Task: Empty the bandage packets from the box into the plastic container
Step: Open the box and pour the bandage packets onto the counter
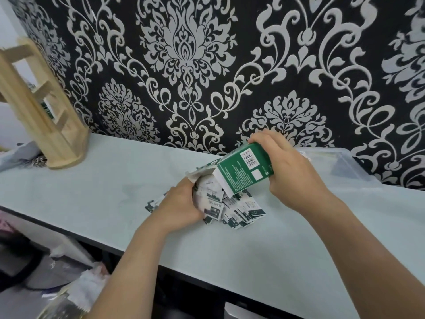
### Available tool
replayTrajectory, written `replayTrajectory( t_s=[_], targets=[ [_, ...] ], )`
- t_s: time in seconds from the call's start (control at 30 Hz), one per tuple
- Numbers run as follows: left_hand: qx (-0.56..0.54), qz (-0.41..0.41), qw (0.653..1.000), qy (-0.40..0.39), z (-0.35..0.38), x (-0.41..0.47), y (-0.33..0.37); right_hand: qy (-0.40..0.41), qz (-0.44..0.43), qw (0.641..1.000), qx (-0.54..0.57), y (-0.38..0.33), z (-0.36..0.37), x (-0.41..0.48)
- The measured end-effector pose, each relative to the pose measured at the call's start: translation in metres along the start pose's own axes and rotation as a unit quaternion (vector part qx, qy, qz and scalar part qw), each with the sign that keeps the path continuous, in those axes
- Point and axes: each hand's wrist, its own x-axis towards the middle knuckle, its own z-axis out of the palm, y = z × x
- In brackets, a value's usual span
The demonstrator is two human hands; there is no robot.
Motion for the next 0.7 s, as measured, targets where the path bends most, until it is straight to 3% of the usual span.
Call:
replayTrajectory(
  t_s=[0.1,0.37,0.53,0.7],
  targets=[
    [-0.025,0.029,0.999,-0.034,0.000,-0.004,0.001,0.000,0.008,1.000,0.015,0.000,0.004,-0.001],
    [-0.028,0.027,0.989,0.140,0.005,0.007,-0.007,0.010,0.080,0.995,0.054,0.003,0.008,-0.005],
    [-0.043,0.021,0.985,0.163,-0.001,0.006,-0.010,0.016,0.115,0.988,0.097,0.009,0.006,-0.002],
    [0.004,-0.044,0.988,0.150,-0.006,0.007,-0.011,-0.045,0.164,0.979,0.115,0.012,-0.001,0.002]
  ],
)
